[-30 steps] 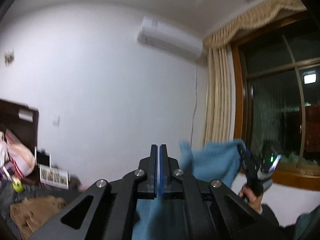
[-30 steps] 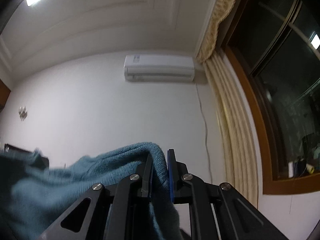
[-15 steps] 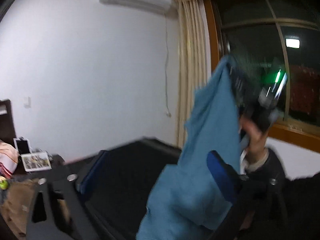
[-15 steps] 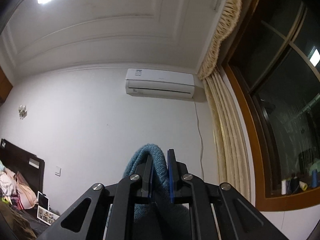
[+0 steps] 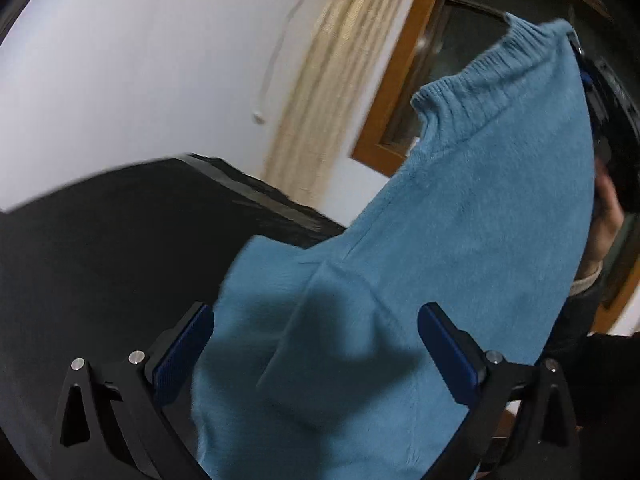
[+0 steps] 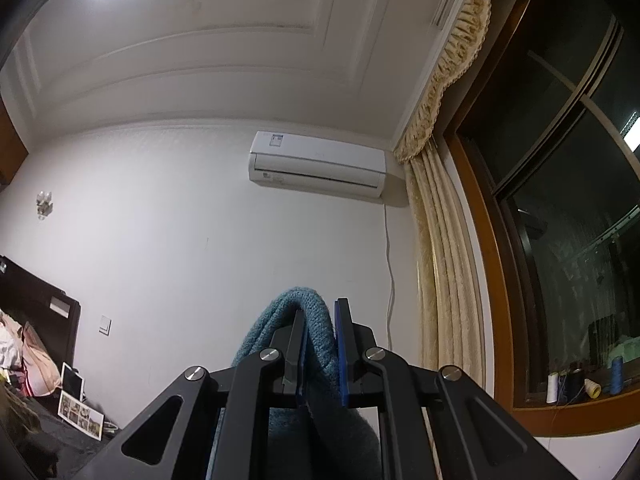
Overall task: Fold clothes
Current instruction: 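Close the left gripper on the sweater hem while the right gripper holds it up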
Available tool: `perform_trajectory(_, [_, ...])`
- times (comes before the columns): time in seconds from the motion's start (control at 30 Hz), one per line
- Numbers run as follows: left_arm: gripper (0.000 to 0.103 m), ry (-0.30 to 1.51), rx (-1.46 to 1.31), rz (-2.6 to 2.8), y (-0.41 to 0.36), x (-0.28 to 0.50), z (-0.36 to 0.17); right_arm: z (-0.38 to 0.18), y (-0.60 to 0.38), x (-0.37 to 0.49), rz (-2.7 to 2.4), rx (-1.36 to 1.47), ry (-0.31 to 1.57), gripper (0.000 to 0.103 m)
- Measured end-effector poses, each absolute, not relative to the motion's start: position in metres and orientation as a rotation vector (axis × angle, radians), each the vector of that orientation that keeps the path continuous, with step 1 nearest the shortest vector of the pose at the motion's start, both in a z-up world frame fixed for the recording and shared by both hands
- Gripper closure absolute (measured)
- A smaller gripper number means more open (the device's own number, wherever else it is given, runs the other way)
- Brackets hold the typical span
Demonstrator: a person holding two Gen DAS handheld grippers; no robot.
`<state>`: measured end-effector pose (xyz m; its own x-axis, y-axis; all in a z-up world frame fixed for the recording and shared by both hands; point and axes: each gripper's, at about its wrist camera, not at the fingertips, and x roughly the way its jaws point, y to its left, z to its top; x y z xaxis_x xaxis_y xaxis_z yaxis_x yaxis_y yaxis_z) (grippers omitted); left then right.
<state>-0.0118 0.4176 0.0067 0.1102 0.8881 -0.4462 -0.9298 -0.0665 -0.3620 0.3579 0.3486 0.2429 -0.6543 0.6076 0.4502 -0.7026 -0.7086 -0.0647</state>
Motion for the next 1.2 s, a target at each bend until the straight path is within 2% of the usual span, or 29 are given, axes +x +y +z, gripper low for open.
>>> perform_trajectory(0.4, [0.002, 0.162, -0.769, 1.066, 0.511, -0.010, -0.020, 0.236, 0.364, 0.354, 2.327, 0.475, -0.347, 0.091])
perform_trajectory(0.47, [0.015, 0.191, -0.766, 1.026, 0.517, -0.001, -0.023, 0.234, 0.367, 0.351, 2.327, 0.466, -0.356, 0.091])
perform_trajectory(0.53, [0.043, 0.211, -0.773, 1.014, 0.515, 0.009, -0.022, 0.231, 0.370, 0.348, 2.325, 0.456, -0.358, 0.091])
perform_trajectory(0.67, [0.074, 0.234, -0.805, 1.059, 0.506, 0.013, -0.019, 0.226, 0.383, 0.340, 2.311, 0.427, -0.338, 0.091])
perform_trajectory(0.7, [0.093, 0.237, -0.808, 1.080, 0.502, 0.014, -0.017, 0.225, 0.388, 0.339, 2.303, 0.422, -0.324, 0.091])
perform_trajectory(0.73, [0.096, 0.222, -0.807, 1.107, 0.496, 0.013, -0.013, 0.224, 0.392, 0.339, 2.292, 0.421, -0.308, 0.091])
perform_trajectory(0.97, [0.098, 0.085, -0.733, 1.282, 0.447, 0.014, 0.026, 0.220, 0.411, 0.347, 2.224, 0.420, -0.250, 0.091])
perform_trajectory(1.2, [0.098, -0.011, -0.543, 1.557, 0.382, 0.034, 0.103, 0.217, 0.419, 0.355, 2.186, 0.405, -0.229, 0.091])
